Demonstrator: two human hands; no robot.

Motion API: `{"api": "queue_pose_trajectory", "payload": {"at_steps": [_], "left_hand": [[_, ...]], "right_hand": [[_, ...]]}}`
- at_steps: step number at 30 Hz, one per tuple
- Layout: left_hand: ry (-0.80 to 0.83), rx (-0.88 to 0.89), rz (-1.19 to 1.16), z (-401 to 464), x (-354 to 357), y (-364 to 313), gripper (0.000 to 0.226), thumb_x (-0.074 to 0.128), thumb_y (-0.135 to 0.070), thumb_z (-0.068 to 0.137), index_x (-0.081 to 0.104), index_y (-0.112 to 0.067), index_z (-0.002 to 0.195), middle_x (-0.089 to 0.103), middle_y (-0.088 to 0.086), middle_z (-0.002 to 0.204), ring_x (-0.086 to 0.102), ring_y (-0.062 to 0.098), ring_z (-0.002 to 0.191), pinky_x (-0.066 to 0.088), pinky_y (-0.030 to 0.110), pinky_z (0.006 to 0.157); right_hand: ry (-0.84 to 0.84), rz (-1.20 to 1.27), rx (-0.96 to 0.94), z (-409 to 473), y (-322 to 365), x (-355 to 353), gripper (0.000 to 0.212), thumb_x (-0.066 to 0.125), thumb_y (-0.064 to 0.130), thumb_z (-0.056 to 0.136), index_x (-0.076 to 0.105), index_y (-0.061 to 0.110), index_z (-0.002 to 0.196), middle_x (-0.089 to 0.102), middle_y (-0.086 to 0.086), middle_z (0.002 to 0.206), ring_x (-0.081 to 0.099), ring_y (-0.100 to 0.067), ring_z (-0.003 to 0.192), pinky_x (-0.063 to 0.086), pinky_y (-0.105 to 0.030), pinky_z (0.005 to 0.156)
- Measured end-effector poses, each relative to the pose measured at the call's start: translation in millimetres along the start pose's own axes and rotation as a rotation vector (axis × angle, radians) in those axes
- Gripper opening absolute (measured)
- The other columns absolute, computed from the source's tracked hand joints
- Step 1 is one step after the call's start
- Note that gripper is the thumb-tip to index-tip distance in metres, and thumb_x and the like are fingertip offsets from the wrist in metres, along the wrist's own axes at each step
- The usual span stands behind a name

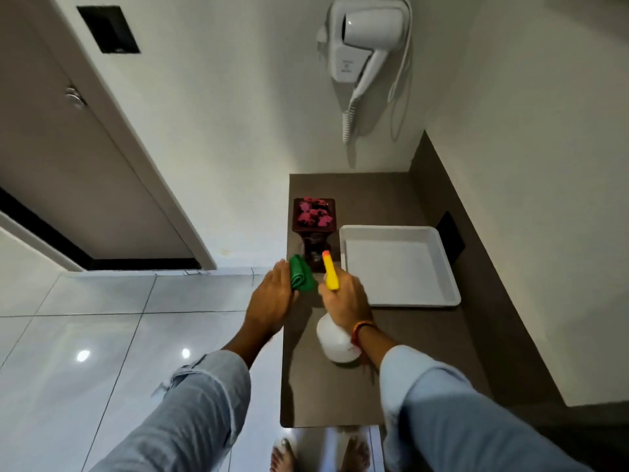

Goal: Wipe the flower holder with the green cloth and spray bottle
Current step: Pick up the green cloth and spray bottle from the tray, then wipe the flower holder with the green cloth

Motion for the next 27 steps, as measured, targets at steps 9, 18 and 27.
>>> {"api": "queue_pose_trajectory", "payload": {"at_steps": [9, 18, 27], "left_hand": [[-0.069, -0.094, -0.028, -12, -15, 14, 0.051, 0.052, -0.028, 0.105, 0.040, -0.002, 0.148, 0.064, 0.017, 0.132, 0.069, 0.033, 0.108, 0.059, 0.039, 0.083], [-0.062, -0.261, -0.269, 3, 2, -12, 0.037, 0.051, -0.034, 0.105, 0.051, -0.010, 0.134, 0.071, 0.011, 0.117, 0.071, 0.027, 0.095, 0.059, 0.035, 0.076], [-0.061, -0.326, -0.353, 20, 32, -28, 0.040, 0.052, -0.038, 0.105, 0.050, -0.014, 0.137, 0.071, 0.008, 0.120, 0.072, 0.025, 0.099, 0.060, 0.034, 0.080]], "right_hand": [[-0.033, -0.068, 0.066, 8, 3, 6, 0.020, 0.058, 0.029, 0.087, 0.060, 0.014, 0.076, 0.065, -0.011, 0.072, 0.062, -0.028, 0.067, 0.052, -0.032, 0.059], [-0.200, 0.120, 0.091, 80, -57, -80, 0.030, 0.064, 0.035, 0.087, 0.062, 0.016, 0.110, 0.068, -0.004, 0.098, 0.066, -0.028, 0.095, 0.051, -0.034, 0.080], [-0.162, 0.148, 0.206, 108, -128, -106, 0.066, 0.059, 0.040, 0.092, 0.033, 0.019, 0.148, 0.057, -0.013, 0.136, 0.055, -0.033, 0.123, 0.043, -0.035, 0.099]]}}
Point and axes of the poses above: each hand's wrist, its own z-axis towards the middle knuckle, its own x-axis out of the palm, y = z × x, the point moved 2 cm from there along z, towards the middle knuckle
